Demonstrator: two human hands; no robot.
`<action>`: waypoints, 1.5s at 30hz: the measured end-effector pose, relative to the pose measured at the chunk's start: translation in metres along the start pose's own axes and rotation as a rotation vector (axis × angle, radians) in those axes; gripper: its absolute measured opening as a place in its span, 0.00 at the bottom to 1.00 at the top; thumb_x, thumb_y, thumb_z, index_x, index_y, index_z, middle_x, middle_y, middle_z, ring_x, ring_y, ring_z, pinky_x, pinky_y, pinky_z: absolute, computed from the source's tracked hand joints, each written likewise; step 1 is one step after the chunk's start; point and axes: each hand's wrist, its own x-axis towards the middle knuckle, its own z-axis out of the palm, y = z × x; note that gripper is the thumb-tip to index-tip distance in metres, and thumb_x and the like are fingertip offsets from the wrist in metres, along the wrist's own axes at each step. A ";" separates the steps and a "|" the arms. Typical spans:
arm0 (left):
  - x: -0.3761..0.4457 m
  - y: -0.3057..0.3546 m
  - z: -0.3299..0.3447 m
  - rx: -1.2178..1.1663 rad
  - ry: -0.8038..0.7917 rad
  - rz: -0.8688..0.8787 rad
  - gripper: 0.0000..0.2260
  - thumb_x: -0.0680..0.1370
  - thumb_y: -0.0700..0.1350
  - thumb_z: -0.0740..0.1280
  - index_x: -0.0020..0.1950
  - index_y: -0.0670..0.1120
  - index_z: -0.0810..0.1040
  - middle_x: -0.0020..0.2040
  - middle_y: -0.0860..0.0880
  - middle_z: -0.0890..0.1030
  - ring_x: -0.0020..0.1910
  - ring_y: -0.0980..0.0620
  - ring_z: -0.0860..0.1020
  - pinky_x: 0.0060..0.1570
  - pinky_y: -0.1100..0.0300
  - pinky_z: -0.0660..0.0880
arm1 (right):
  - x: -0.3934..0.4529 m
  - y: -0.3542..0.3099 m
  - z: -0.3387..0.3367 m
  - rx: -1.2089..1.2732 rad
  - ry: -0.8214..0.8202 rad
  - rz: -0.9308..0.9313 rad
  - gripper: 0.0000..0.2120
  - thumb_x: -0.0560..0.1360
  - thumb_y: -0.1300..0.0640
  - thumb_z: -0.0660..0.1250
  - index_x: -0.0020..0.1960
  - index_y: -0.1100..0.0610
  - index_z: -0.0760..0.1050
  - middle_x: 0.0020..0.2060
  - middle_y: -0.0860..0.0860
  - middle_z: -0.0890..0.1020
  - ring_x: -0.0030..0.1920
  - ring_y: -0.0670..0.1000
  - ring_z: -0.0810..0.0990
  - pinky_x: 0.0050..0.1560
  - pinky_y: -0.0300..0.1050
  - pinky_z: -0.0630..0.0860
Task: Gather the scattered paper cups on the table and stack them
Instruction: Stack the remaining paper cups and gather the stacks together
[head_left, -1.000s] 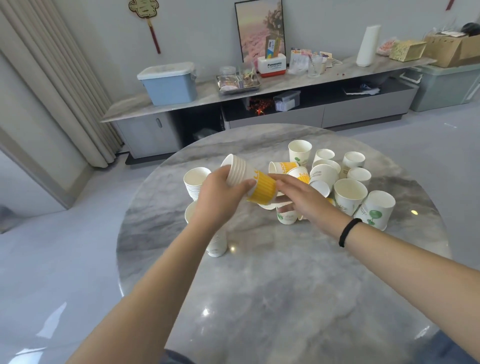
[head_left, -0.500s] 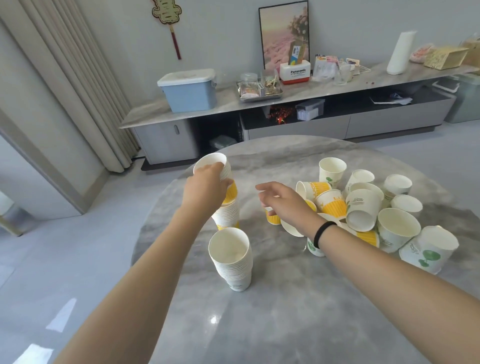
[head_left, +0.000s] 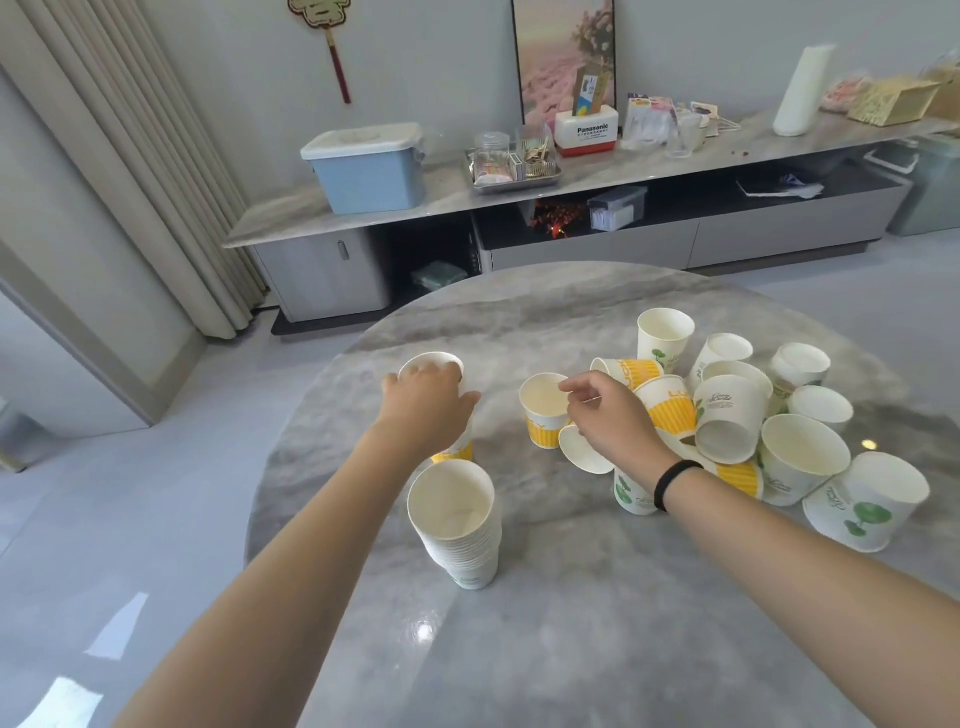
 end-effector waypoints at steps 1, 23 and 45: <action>-0.001 0.003 -0.004 0.027 0.034 -0.020 0.18 0.81 0.54 0.54 0.64 0.44 0.70 0.64 0.43 0.74 0.64 0.42 0.71 0.66 0.47 0.61 | -0.001 0.000 -0.004 -0.023 0.015 -0.009 0.13 0.75 0.64 0.60 0.57 0.58 0.77 0.45 0.48 0.78 0.47 0.50 0.77 0.50 0.43 0.72; 0.039 0.139 0.046 0.167 -0.164 0.133 0.19 0.74 0.45 0.68 0.63 0.44 0.68 0.53 0.47 0.80 0.56 0.45 0.78 0.66 0.50 0.59 | -0.005 0.031 -0.063 -0.496 -0.195 -0.096 0.16 0.74 0.64 0.58 0.58 0.65 0.77 0.58 0.60 0.79 0.59 0.59 0.76 0.59 0.50 0.72; -0.070 0.090 -0.039 -0.556 0.321 0.084 0.16 0.73 0.51 0.69 0.31 0.43 0.72 0.27 0.46 0.73 0.35 0.42 0.69 0.40 0.55 0.61 | -0.070 -0.012 -0.097 0.314 -0.305 0.134 0.18 0.79 0.46 0.57 0.67 0.51 0.70 0.57 0.49 0.78 0.55 0.48 0.77 0.57 0.46 0.74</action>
